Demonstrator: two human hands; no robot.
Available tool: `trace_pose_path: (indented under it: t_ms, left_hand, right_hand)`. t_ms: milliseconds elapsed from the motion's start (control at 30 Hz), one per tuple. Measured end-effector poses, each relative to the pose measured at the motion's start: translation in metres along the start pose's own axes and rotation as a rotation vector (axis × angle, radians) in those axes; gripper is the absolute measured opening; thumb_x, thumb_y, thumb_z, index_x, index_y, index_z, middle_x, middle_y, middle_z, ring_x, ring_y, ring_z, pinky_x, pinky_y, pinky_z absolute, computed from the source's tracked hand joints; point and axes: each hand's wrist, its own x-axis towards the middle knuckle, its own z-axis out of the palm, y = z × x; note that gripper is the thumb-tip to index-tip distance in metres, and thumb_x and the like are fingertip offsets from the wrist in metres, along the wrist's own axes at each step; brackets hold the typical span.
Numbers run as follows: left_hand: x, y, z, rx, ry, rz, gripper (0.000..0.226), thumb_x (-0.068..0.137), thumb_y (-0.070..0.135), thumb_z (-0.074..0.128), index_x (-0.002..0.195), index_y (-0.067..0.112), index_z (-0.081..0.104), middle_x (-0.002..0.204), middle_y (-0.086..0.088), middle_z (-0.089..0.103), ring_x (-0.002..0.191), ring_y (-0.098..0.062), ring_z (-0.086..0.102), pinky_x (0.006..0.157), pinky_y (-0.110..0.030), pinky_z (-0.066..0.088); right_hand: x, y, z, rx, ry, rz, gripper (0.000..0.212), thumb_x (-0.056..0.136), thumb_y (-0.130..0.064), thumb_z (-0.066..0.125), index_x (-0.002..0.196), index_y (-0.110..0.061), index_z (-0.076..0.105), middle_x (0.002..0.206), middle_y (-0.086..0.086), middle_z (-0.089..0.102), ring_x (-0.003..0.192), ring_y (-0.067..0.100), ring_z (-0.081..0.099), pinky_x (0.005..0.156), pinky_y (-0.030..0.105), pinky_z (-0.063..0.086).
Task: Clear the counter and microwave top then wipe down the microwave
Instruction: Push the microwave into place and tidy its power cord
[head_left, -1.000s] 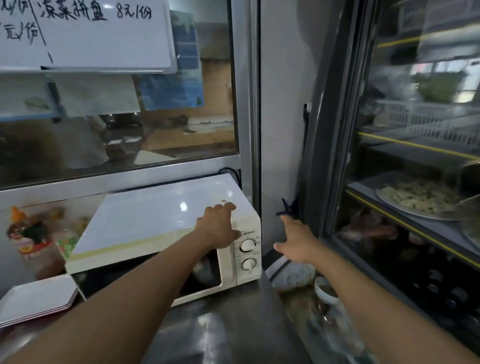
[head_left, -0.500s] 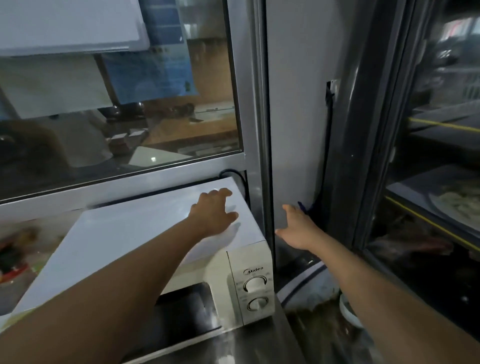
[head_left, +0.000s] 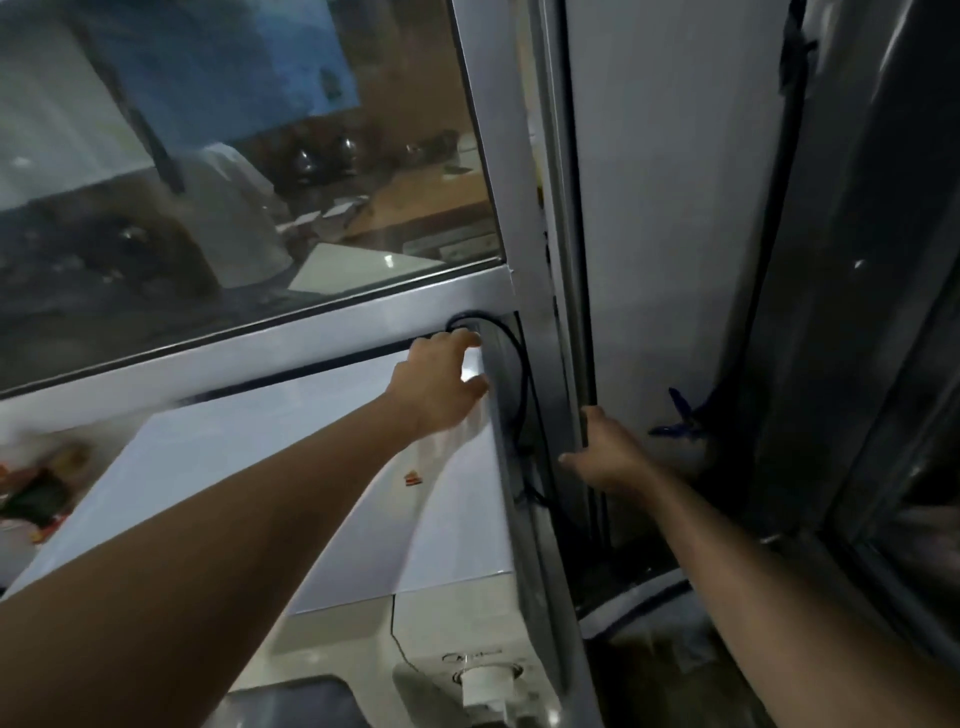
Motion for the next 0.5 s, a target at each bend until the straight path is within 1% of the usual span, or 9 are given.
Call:
trace_pose_path:
  t_ms: [67, 100, 200, 300, 367, 433, 500]
  left_hand:
    - [0.011, 0.002, 0.005, 0.019, 0.002, 0.025, 0.051, 0.089, 0.027, 0.060, 0.137, 0.018, 0.044, 0.140, -0.006, 0.047, 0.131, -0.029, 0.040, 0.104, -0.050, 0.038]
    - [0.016, 0.002, 0.009, 0.030, 0.000, 0.032, 0.051, 0.088, 0.027, 0.059, 0.136, 0.018, 0.044, 0.141, -0.006, 0.047, 0.131, -0.029, 0.040, 0.104, -0.050, 0.038]
    - [0.026, 0.003, 0.015, 0.057, -0.013, 0.031, 0.050, 0.088, 0.027, 0.058, 0.136, 0.018, 0.045, 0.140, -0.006, 0.047, 0.129, -0.029, 0.040, 0.104, -0.048, 0.038]
    - [0.033, 0.002, 0.017, 0.082, -0.020, 0.027, 0.049, 0.088, 0.027, 0.058, 0.135, 0.018, 0.045, 0.137, -0.007, 0.050, 0.126, -0.029, 0.042, 0.103, -0.047, 0.038]
    - [0.035, 0.002, 0.018, 0.094, -0.021, 0.027, 0.048, 0.088, 0.026, 0.058, 0.134, 0.018, 0.046, 0.134, -0.008, 0.051, 0.124, -0.030, 0.043, 0.102, -0.046, 0.039]
    - [0.037, 0.004, 0.020, 0.104, -0.023, 0.034, 0.048, 0.089, 0.026, 0.058, 0.135, 0.018, 0.046, 0.137, -0.007, 0.049, 0.127, -0.029, 0.041, 0.103, -0.045, 0.038]
    - [0.037, 0.006, 0.023, 0.116, -0.023, 0.036, 0.049, 0.089, 0.027, 0.058, 0.136, 0.019, 0.045, 0.140, -0.005, 0.047, 0.130, -0.029, 0.038, 0.106, -0.045, 0.035]
  right_hand:
    - [0.015, 0.013, 0.010, 0.000, -0.015, 0.009, 0.078, 0.082, -0.037, 0.065, 0.144, -0.017, 0.024, 0.139, 0.012, 0.046, 0.121, 0.032, 0.050, 0.099, 0.046, 0.046]
    - [0.023, 0.019, 0.015, -0.002, -0.023, 0.015, 0.077, 0.081, -0.039, 0.066, 0.143, -0.018, 0.026, 0.138, 0.011, 0.048, 0.120, 0.032, 0.051, 0.098, 0.047, 0.046]
    - [0.034, 0.023, 0.023, 0.018, -0.043, 0.011, 0.075, 0.084, -0.034, 0.066, 0.145, -0.014, 0.025, 0.142, 0.014, 0.042, 0.128, 0.034, 0.043, 0.105, 0.045, 0.040]
    - [0.044, 0.023, 0.029, 0.037, -0.043, 0.001, 0.074, 0.087, -0.027, 0.064, 0.147, -0.012, 0.023, 0.146, 0.016, 0.038, 0.132, 0.034, 0.040, 0.109, 0.041, 0.036]
    - [0.049, 0.024, 0.033, 0.032, -0.046, 0.000, 0.073, 0.088, -0.024, 0.063, 0.148, -0.011, 0.023, 0.147, 0.016, 0.037, 0.133, 0.033, 0.039, 0.110, 0.038, 0.034]
    - [0.053, 0.028, 0.038, 0.017, -0.069, 0.002, 0.074, 0.088, -0.024, 0.063, 0.148, -0.010, 0.022, 0.148, 0.015, 0.036, 0.133, 0.033, 0.039, 0.109, 0.036, 0.035]
    - [0.056, 0.033, 0.044, 0.015, -0.096, -0.014, 0.071, 0.088, -0.023, 0.063, 0.146, -0.008, 0.026, 0.147, 0.015, 0.038, 0.132, 0.032, 0.041, 0.107, 0.033, 0.036]
